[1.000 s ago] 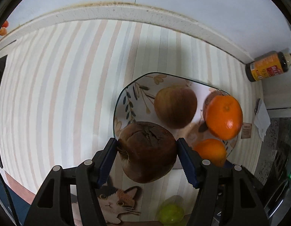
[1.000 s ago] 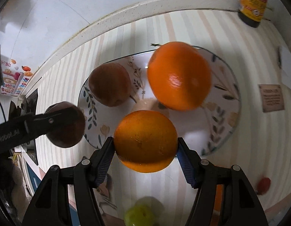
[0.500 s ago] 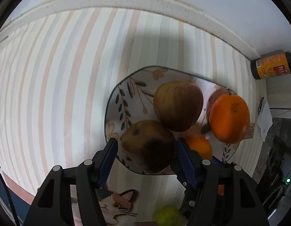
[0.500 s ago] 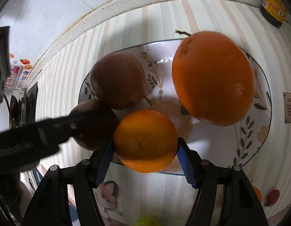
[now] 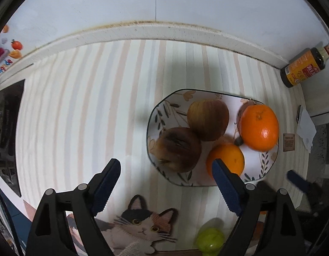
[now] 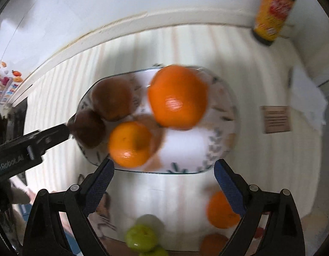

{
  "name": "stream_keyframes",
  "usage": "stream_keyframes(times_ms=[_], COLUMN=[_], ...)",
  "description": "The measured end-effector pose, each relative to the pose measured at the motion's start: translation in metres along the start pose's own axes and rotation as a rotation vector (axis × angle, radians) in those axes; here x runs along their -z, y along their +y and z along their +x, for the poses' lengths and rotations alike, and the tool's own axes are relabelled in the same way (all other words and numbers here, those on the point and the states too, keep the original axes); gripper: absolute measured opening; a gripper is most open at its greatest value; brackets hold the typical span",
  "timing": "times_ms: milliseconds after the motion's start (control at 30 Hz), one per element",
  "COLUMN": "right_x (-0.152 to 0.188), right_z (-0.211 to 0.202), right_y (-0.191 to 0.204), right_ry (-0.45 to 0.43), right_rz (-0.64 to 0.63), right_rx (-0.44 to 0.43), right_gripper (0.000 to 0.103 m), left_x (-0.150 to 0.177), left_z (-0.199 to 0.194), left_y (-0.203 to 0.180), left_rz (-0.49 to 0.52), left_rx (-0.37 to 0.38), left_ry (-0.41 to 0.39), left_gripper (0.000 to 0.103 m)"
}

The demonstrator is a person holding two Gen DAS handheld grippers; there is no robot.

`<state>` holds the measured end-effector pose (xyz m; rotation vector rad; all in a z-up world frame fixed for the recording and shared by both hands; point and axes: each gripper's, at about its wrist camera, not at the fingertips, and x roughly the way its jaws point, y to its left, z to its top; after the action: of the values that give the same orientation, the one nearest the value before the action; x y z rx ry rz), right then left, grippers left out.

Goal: Organize fruits
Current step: 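Place the dark apple on the plate with the left tool while the right tool places the orange, then move both tools back toward the green apples and oranges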

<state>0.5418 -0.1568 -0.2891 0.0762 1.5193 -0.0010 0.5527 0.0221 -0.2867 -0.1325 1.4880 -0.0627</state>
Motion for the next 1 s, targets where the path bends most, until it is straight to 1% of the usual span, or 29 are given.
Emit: stream_keyframes(times_ms=[100,200,400,633,867,1000], right_x=[0.009,0.017,0.042,0.076,0.106,0.121], right_z=[-0.018,-0.036,-0.073,-0.126,-0.166,-0.187], right_y=[-0.003,-0.011,-0.013,-0.003,0.004,0.007], right_ry=[-0.037,-0.073,-0.14,-0.233,-0.295,-0.321], right_rz=[-0.005,-0.012,-0.021,-0.041,-0.063,-0.065], right_rx=[0.042,0.052,0.059,0.066,0.067,0.057], right_gripper=[0.097,0.097,0.097,0.097,0.097,0.097], left_x=[0.013,0.03,0.064,0.098,0.124,0.135], left_z=[-0.017,-0.034,-0.073,-0.111,-0.149,-0.162], left_y=[-0.003,-0.004,-0.012,-0.014,-0.016,-0.018], left_rz=[0.021,0.037,0.078,0.08,0.098,0.11], left_rx=[-0.041,-0.045,-0.052,-0.02,-0.007,0.007], left_ry=[-0.065,-0.104,-0.2,-0.261,-0.343,-0.368], left_gripper=[0.087,0.087,0.087,0.087,0.087,0.087])
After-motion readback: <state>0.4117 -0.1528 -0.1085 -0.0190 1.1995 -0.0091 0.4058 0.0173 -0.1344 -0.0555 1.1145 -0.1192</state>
